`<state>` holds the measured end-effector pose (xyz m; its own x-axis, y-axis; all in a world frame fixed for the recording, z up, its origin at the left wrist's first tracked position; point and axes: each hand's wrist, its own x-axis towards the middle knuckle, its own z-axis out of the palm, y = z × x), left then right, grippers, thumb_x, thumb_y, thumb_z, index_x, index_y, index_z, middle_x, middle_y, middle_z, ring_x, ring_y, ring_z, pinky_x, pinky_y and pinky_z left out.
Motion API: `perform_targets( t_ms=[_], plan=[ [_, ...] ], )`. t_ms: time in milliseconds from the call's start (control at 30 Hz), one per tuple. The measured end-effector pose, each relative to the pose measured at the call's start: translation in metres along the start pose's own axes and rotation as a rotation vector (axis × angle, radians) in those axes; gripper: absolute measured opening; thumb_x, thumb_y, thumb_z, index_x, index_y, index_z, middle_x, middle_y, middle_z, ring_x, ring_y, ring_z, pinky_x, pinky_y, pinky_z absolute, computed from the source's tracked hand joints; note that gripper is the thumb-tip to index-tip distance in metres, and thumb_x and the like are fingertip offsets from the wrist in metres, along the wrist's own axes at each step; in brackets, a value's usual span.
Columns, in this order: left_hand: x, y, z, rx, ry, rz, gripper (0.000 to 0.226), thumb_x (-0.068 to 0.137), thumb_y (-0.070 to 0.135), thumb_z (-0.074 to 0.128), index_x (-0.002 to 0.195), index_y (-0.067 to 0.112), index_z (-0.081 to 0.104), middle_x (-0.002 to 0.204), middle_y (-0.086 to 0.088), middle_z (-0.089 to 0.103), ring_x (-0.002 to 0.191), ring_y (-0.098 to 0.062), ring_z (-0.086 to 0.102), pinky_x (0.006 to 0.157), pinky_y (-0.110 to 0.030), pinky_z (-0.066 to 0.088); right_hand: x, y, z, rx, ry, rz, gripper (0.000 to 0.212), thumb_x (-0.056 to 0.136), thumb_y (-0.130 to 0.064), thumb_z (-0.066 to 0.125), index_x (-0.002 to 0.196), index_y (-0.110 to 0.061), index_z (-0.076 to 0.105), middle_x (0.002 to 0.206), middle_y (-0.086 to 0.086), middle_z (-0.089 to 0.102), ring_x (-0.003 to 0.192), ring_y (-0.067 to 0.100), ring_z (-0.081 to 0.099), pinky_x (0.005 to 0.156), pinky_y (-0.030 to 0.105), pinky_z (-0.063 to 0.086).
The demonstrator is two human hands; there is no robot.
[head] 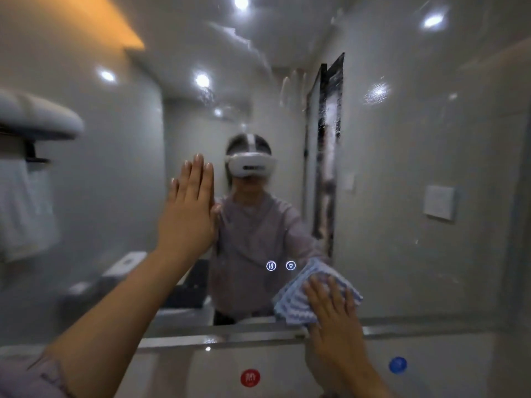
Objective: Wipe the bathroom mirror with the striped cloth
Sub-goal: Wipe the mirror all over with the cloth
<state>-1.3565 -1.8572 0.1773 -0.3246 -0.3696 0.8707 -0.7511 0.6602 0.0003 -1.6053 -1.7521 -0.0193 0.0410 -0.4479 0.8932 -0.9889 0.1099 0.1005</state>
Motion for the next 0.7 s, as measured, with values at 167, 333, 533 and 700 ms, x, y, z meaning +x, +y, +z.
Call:
perform_targets(
  t_ms=[167,333,533,700],
  plan=[
    [0.000,0.001,0.000,-0.012,-0.010,-0.007,0.068,0.095,0.021,0.043,0.148,0.006,0.003,0.158,-0.013,-0.004,0.145,-0.026,-0.008,0.119,-0.047,0.004,0.014,-0.061,0.023,0.016,0.172,0.314,0.073,0.084,-0.025,0.034,0.151,-0.015,0.007,0.160,0.001,-0.008,0.147,0.024,-0.005,0.108,0.051,0.018],
    [-0.001,0.001,0.001,-0.030,-0.003,0.008,0.068,0.095,0.021,0.045,0.148,0.005,0.004,0.157,-0.014,-0.003,0.144,-0.026,-0.008,0.118,-0.046,0.003,0.019,-0.161,0.039,0.497,0.427,0.158,0.054,0.085,-0.059,-0.018,0.083,-0.071,0.035,0.115,-0.055,0.042,0.113,-0.022,0.045,0.090,0.038,0.038],
    [0.000,-0.002,0.003,-0.013,-0.007,0.005,0.067,0.092,0.026,0.037,0.148,0.004,0.009,0.158,-0.015,0.001,0.145,-0.030,-0.002,0.117,-0.050,0.009,-0.017,-0.087,0.053,-0.100,0.190,-0.029,0.050,0.092,-0.026,0.029,0.140,-0.042,0.029,0.140,-0.013,0.039,0.135,0.013,0.036,0.109,0.041,0.027],
    [-0.001,0.000,0.002,0.003,0.010,0.010,0.070,0.087,0.029,0.036,0.147,0.001,0.014,0.156,-0.018,0.006,0.144,-0.032,0.002,0.115,-0.051,0.011,-0.015,-0.002,0.012,0.351,-0.029,0.684,0.058,0.092,-0.048,0.019,0.130,-0.025,0.056,0.126,-0.004,0.062,0.112,0.014,0.062,0.092,0.029,0.051]
  ],
)
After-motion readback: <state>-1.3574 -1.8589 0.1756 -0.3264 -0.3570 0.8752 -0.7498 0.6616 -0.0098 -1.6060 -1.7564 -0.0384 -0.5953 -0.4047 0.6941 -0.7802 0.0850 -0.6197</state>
